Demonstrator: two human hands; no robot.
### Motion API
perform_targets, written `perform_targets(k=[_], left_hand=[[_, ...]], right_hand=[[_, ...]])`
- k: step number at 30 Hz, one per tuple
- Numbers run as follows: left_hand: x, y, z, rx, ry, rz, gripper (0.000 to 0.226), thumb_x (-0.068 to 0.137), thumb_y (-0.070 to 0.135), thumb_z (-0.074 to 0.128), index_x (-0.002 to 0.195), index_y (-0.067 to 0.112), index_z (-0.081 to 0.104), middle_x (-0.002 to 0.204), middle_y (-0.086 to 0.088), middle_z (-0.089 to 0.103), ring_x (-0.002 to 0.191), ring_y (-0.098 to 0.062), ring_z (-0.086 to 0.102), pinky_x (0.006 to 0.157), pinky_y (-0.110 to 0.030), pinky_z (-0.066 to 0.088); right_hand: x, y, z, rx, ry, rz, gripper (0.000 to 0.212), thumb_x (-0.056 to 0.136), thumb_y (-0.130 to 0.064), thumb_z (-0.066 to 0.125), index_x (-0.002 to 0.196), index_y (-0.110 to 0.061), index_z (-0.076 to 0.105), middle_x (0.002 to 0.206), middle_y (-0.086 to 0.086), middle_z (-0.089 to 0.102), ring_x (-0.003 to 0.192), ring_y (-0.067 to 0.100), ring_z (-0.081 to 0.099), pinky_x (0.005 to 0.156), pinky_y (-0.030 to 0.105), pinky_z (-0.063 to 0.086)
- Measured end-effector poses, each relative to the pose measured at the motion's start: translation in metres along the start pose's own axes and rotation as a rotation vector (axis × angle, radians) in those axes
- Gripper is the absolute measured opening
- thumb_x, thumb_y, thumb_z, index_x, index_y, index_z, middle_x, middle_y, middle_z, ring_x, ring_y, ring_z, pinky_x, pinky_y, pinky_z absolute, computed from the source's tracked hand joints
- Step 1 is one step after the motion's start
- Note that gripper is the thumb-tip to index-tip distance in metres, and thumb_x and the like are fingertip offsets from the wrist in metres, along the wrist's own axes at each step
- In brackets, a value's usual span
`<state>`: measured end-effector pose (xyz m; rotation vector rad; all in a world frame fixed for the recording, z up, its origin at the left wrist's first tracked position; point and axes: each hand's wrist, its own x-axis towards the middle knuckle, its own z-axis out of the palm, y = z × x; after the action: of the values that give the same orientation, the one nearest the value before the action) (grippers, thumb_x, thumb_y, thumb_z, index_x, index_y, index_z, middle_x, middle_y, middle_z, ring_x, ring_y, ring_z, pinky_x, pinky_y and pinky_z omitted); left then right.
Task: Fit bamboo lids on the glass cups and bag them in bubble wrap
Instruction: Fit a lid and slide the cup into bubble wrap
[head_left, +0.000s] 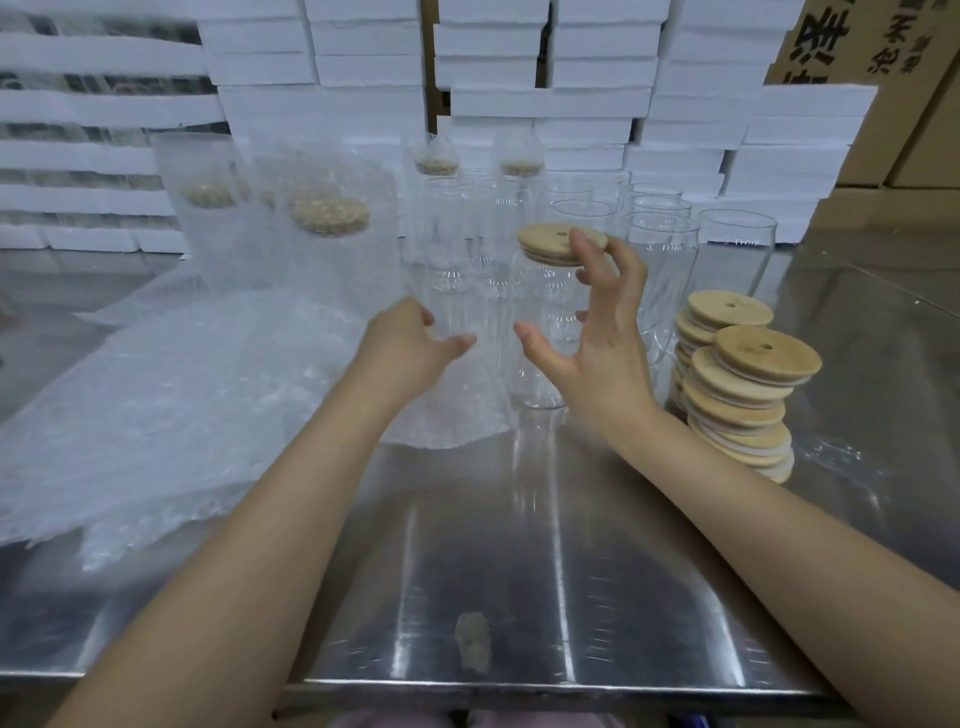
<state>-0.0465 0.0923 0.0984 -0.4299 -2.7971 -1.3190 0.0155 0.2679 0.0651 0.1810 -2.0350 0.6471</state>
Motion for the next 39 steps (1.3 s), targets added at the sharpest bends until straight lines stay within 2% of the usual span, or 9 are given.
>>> perform_targets(k=[4, 9, 14, 19, 23, 26, 29, 34, 39], left_hand=[[-0.001, -0.005, 0.011, 0.270, -0.003, 0.152, 0.028, 0.082, 0.037, 0.073, 0.090, 0.015, 0.057, 0.103, -0.003, 0.060, 0.096, -0.022, 0.057, 0.080, -0.031, 0.045], [-0.013, 0.003, 0.022, 0.469, -0.172, 0.094, 0.053, 0.077, 0.065, 0.063, 0.066, 0.015, 0.045, 0.070, 0.000, 0.052, 0.073, -0.023, 0.054, 0.060, -0.032, 0.039], [-0.012, 0.000, 0.022, 0.445, -0.156, 0.094, 0.022, 0.089, 0.019, 0.057, 0.072, 0.005, 0.056, 0.086, -0.017, 0.064, 0.089, -0.034, 0.063, 0.068, -0.029, 0.044], [-0.007, 0.001, 0.023, 0.291, -0.215, 0.101, 0.042, 0.097, 0.023, 0.054, 0.058, 0.008, 0.051, 0.059, -0.011, 0.056, 0.059, -0.023, 0.055, 0.055, -0.026, 0.037], [-0.009, -0.001, 0.031, 0.440, -0.101, 0.114, 0.042, 0.094, 0.044, 0.050, 0.065, 0.014, 0.045, 0.072, -0.010, 0.056, 0.075, -0.030, 0.056, 0.062, -0.031, 0.037], [-0.008, -0.004, 0.032, 0.534, -0.111, 0.119, 0.033, 0.088, 0.033, 0.055, 0.064, 0.013, 0.045, 0.067, -0.004, 0.050, 0.075, -0.029, 0.053, 0.062, -0.030, 0.036], [-0.005, -0.006, 0.030, 0.389, -0.116, 0.098, 0.023, 0.091, 0.020, 0.050, 0.072, 0.006, 0.054, 0.073, -0.009, 0.058, 0.082, -0.031, 0.060, 0.064, -0.030, 0.040], [-0.002, -0.003, 0.032, -0.203, -0.190, 0.028, 0.033, 0.100, 0.029, 0.051, 0.075, 0.008, 0.055, 0.071, -0.007, 0.070, 0.068, -0.028, 0.072, 0.070, -0.030, 0.054], [-0.006, -0.001, 0.037, -0.339, -0.306, -0.035, 0.031, 0.095, 0.019, 0.060, 0.068, 0.009, 0.048, 0.062, -0.007, 0.066, 0.058, -0.020, 0.071, 0.062, -0.024, 0.057]], right_hand=[[0.000, 0.005, -0.001, -0.010, 0.013, 0.023, 0.078, 0.083, -0.033, 0.068, 0.142, -0.040, 0.017, 0.148, 0.014, 0.021, 0.124, 0.023, 0.044, 0.074, 0.039, 0.053], [0.000, 0.006, 0.001, 0.029, 0.020, 0.047, 0.078, 0.083, -0.032, 0.068, 0.141, -0.041, 0.017, 0.148, 0.011, 0.022, 0.125, 0.021, 0.043, 0.076, 0.036, 0.050], [0.001, 0.006, 0.001, 0.061, 0.035, 0.071, 0.077, 0.081, -0.029, 0.073, 0.138, -0.039, 0.023, 0.146, 0.005, 0.023, 0.123, 0.015, 0.043, 0.076, 0.031, 0.047], [0.001, 0.005, -0.003, 0.047, 0.055, 0.080, 0.074, 0.079, -0.033, 0.076, 0.134, -0.041, 0.027, 0.144, 0.002, 0.025, 0.121, 0.014, 0.044, 0.076, 0.030, 0.048], [0.002, 0.002, -0.006, 0.046, 0.144, 0.055, 0.071, 0.078, -0.038, 0.076, 0.131, -0.038, 0.029, 0.140, -0.005, 0.022, 0.126, 0.021, 0.044, 0.076, 0.029, 0.049], [0.000, -0.005, -0.004, 0.079, 0.208, 0.009, 0.069, 0.077, -0.036, 0.078, 0.128, -0.036, 0.030, 0.138, -0.010, 0.017, 0.130, 0.023, 0.042, 0.087, 0.033, 0.053], [-0.001, -0.009, -0.004, 0.105, 0.259, -0.015, 0.069, 0.076, -0.029, 0.081, 0.125, -0.034, 0.032, 0.138, -0.009, 0.017, 0.132, 0.005, 0.033, 0.095, 0.037, 0.052], [0.000, -0.011, -0.012, 0.167, 0.311, 0.004, 0.066, 0.076, -0.018, 0.083, 0.119, -0.031, 0.034, 0.138, 0.005, 0.017, 0.132, 0.039, 0.034, 0.096, 0.047, 0.050], [0.001, -0.014, -0.015, 0.195, 0.315, 0.006, 0.065, 0.076, -0.014, 0.082, 0.117, -0.031, 0.035, 0.138, 0.011, 0.016, 0.133, 0.041, 0.033, 0.097, 0.048, 0.049]])
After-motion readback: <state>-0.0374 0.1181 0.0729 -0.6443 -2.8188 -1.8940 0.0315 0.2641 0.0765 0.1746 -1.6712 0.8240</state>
